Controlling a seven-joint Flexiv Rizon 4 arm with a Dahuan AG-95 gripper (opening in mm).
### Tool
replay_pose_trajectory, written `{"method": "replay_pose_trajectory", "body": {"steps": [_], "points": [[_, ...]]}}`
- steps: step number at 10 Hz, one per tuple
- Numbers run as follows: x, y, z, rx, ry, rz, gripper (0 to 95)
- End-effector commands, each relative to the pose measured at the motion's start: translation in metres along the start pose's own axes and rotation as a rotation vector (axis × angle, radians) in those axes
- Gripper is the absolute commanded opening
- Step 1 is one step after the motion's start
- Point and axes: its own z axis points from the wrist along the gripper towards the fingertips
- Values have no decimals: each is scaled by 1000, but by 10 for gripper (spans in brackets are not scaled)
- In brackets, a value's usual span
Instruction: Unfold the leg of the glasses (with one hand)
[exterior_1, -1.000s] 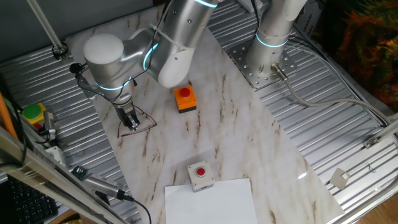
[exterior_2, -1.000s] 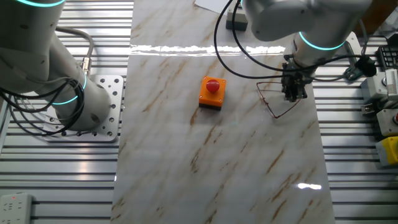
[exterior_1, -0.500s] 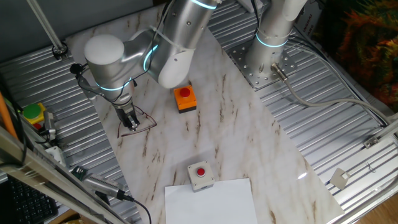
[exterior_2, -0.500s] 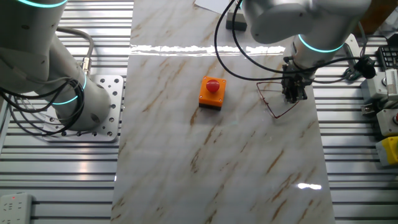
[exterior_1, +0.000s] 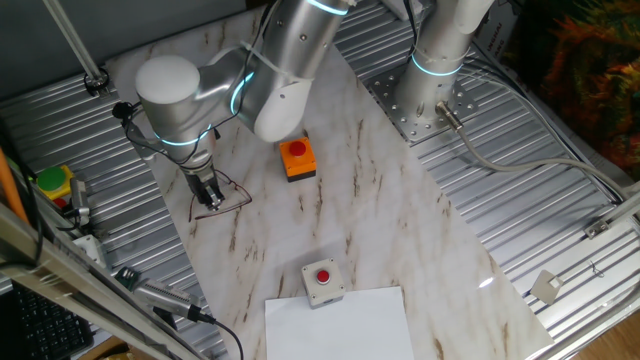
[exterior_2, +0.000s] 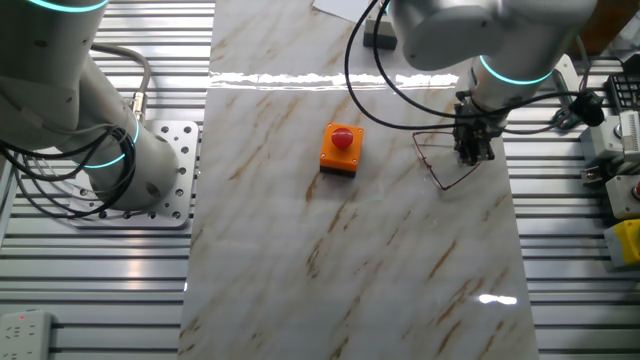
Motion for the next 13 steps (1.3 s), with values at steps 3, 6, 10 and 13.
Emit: {"method": "replay_pose_trajectory", "body": {"steps": [3, 6, 10, 13], "points": [[1, -1, 0, 3, -3, -11, 380], [1, -1, 0, 1, -10, -16, 380], [1, -1, 0, 0, -18, -29, 570], [1, -1, 0, -5, -33, -36, 570]]}}
